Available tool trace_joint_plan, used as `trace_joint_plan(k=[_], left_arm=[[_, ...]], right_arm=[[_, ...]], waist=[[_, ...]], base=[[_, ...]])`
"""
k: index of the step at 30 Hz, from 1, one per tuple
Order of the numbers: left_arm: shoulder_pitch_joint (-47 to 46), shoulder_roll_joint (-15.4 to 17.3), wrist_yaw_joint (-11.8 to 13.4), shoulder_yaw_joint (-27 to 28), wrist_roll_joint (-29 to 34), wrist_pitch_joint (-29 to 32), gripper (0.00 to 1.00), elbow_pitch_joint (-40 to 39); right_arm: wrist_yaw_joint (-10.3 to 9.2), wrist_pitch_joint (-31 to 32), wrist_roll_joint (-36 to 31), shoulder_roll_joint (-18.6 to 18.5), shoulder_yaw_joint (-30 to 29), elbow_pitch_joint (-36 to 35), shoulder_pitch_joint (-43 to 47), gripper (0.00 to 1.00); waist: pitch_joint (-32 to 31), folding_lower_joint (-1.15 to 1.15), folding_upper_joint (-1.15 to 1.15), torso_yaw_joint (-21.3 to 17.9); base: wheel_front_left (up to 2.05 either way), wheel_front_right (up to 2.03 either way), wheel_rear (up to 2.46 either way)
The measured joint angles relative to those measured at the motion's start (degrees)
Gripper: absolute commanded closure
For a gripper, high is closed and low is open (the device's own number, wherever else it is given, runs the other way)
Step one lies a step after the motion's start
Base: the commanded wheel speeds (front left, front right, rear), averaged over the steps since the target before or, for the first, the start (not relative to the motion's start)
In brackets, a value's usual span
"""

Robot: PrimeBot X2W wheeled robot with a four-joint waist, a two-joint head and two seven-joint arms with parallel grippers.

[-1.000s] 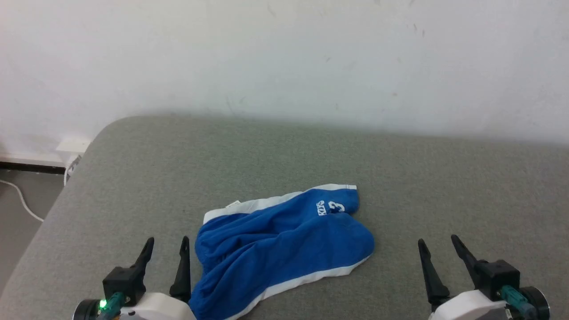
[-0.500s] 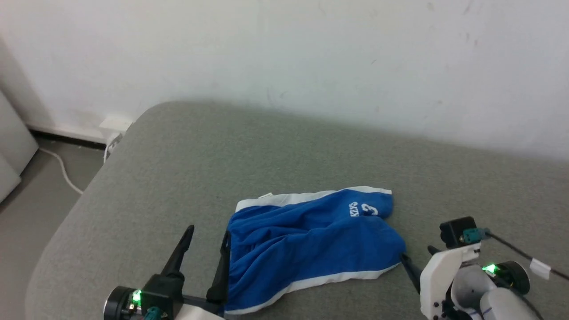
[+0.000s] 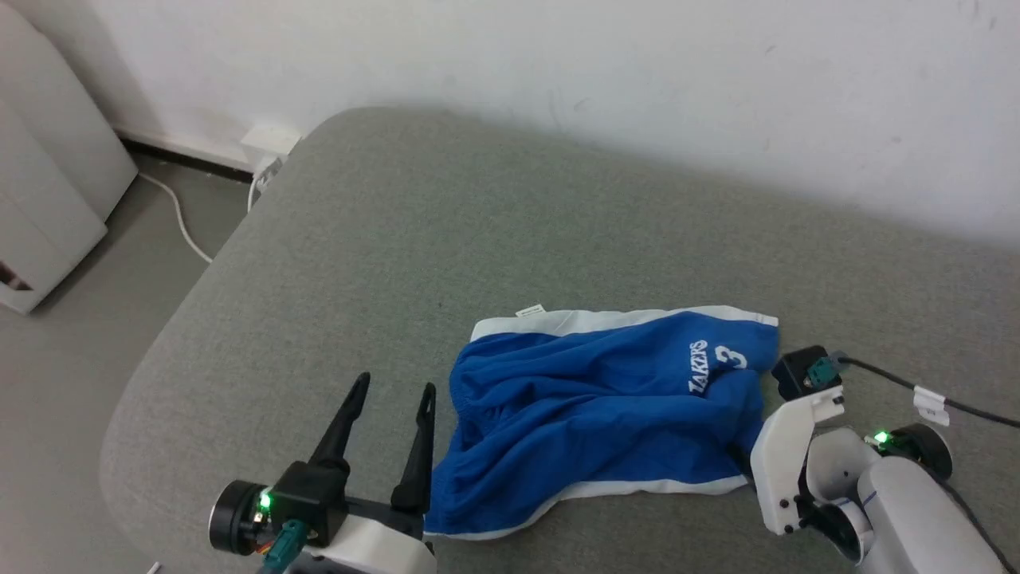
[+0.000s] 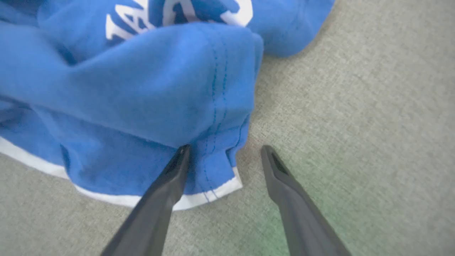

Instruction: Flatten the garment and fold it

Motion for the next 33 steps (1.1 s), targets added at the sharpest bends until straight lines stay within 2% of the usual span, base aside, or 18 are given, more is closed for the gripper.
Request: trace_joint_plan(k=[2,3,4,5,13,18,26,29,32,33], left_arm=[[-0.27,-0.36,-0.40,0.21,0.37,0.01,0.00,0.29],[-0.27,-0.52,-0.68,0.34,0.41,0.00,0.00,0.45],[-0.27,-0.62,-0.75,0.55,0.48,0.01,0.00,0.62],[-0.26,-0.69,-0.76,0.76,0.76,0.00,0.00,0.80],[0.30,-1.09,-1.82,2.01,1.43,0.01,0.00,2.46],[1.56,-1.22,-2.35,2.77,1.90,0.00,0.00,2.99],[1.84,-1.70,-2.83,3.13,1.91,0.01,0.00,3.04],[1.82,-1.91,-2.87,3.04,1.90,0.01,0.00,3.05],[1.72,-2.04,-3.28,3.02,1.89,0.01,0.00,3.13],[1.63,-2.08,-3.34,3.01,1.88,0.01,0.00,3.24]], right_arm=[[0.00,0.94,0.55,-0.69,1.09,0.47,-1.27,0.00],[0.00,1.14,0.74,-0.90,1.42,0.63,-1.70,0.54],[0.00,1.34,0.87,-1.11,1.72,0.74,-2.10,0.96],[0.00,1.33,1.03,-1.33,2.07,0.78,-2.38,1.00],[0.10,0.35,2.13,-1.99,1.85,1.64,-2.89,1.00],[0.08,1.21,2.44,-6.62,0.19,-0.96,-1.65,1.00],[0.07,10.15,2.78,-13.36,-7.72,-8.73,4.32,1.00],[0.07,13.39,2.59,-13.95,-11.56,-10.78,8.70,1.00],[0.07,13.77,1.78,-13.36,-14.83,-12.06,12.35,1.00],[0.07,13.15,1.27,-13.05,-15.25,-12.57,13.15,0.84]], waist=[[0.86,0.00,0.00,0.65],[1.20,0.00,0.00,0.92],[1.48,0.00,0.00,1.15],[1.68,0.00,0.00,1.32],[0.39,0.00,0.00,-0.25],[-1.40,-0.01,0.00,-3.42],[-3.50,-0.01,0.00,-9.63],[-3.77,-0.01,0.00,-11.65],[-3.63,-0.01,0.00,-13.26],[-3.48,-0.01,0.00,-13.66]], base=[[0.00,0.00,0.00],[0.00,0.00,0.00],[0.00,0.00,0.00],[0.00,0.00,0.00],[0.00,0.00,0.00],[0.00,0.00,0.00],[0.00,0.00,0.00],[0.00,0.00,0.00],[0.00,0.00,0.00],[0.00,0.00,0.00]])
